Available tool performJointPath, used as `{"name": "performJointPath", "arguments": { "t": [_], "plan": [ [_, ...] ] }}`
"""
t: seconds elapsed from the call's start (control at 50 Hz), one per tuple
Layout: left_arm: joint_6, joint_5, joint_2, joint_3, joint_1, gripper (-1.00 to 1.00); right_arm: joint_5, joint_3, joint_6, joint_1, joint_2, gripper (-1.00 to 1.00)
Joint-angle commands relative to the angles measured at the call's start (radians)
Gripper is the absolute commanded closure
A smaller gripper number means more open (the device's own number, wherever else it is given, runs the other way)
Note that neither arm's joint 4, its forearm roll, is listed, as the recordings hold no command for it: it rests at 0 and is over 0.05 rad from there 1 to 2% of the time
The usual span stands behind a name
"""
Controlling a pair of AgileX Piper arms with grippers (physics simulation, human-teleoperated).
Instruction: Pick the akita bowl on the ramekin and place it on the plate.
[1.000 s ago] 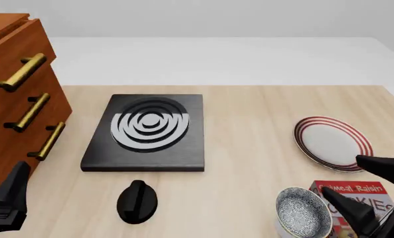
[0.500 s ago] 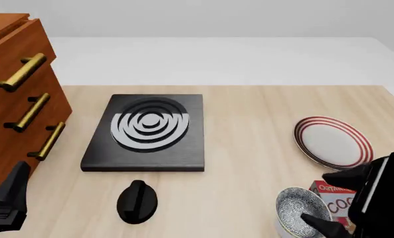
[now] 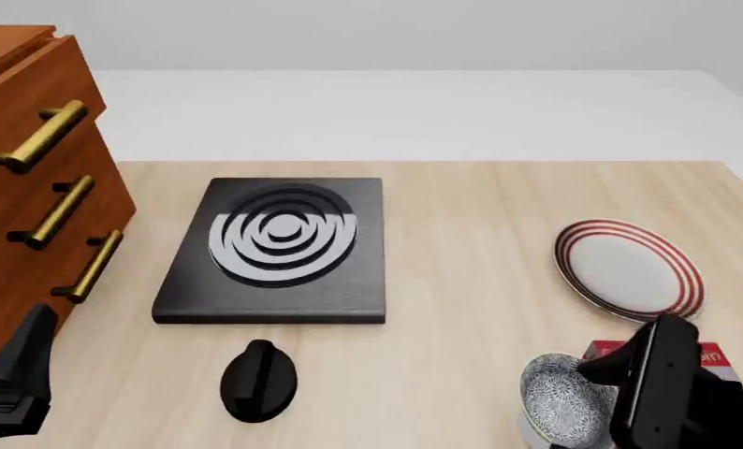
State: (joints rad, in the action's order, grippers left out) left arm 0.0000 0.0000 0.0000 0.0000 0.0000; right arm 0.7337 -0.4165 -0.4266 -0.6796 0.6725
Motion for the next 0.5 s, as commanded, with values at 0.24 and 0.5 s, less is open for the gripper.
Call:
{"name": "performJointPath", "arguments": {
  "t": [0.24, 0.5],
  "plan": [
    [0.0, 0.0, 0.0, 0.0, 0.0, -1.0, -0.077, 0.065, 0.01, -0.045, 0.082, -1.0],
    [0.0, 0.0, 0.0, 0.0, 0.0, -1.0, -0.135, 0.165, -0.07, 0.041, 0.056, -1.0]
  ]
}}
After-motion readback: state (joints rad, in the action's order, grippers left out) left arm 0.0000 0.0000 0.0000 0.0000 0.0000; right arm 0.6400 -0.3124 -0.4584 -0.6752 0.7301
